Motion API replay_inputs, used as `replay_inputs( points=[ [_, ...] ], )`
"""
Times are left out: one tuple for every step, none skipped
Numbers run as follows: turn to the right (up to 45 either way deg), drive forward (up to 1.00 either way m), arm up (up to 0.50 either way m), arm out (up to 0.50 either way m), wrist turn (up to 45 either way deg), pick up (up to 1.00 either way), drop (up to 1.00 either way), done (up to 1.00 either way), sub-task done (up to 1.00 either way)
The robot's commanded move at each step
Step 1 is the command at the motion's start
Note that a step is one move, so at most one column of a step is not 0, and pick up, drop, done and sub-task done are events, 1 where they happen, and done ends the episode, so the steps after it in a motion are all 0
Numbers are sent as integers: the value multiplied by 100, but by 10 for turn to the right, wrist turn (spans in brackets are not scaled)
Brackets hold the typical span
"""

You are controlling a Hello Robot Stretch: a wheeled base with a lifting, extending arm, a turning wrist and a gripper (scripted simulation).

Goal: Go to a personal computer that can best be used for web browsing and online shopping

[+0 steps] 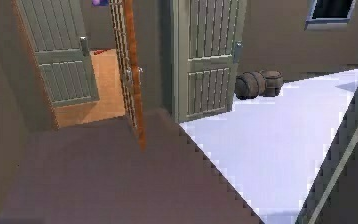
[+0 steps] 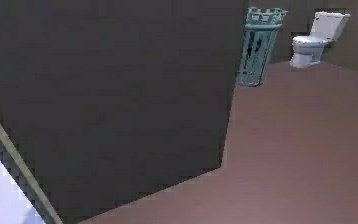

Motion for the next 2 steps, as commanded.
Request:
replay_inputs(
  points=[
    [0, 65, 0, 0, 0, 0, 0, 0, 0],
    [330, 0, 0, 0, 0, 0, 0, 0, 0]
  ],
)
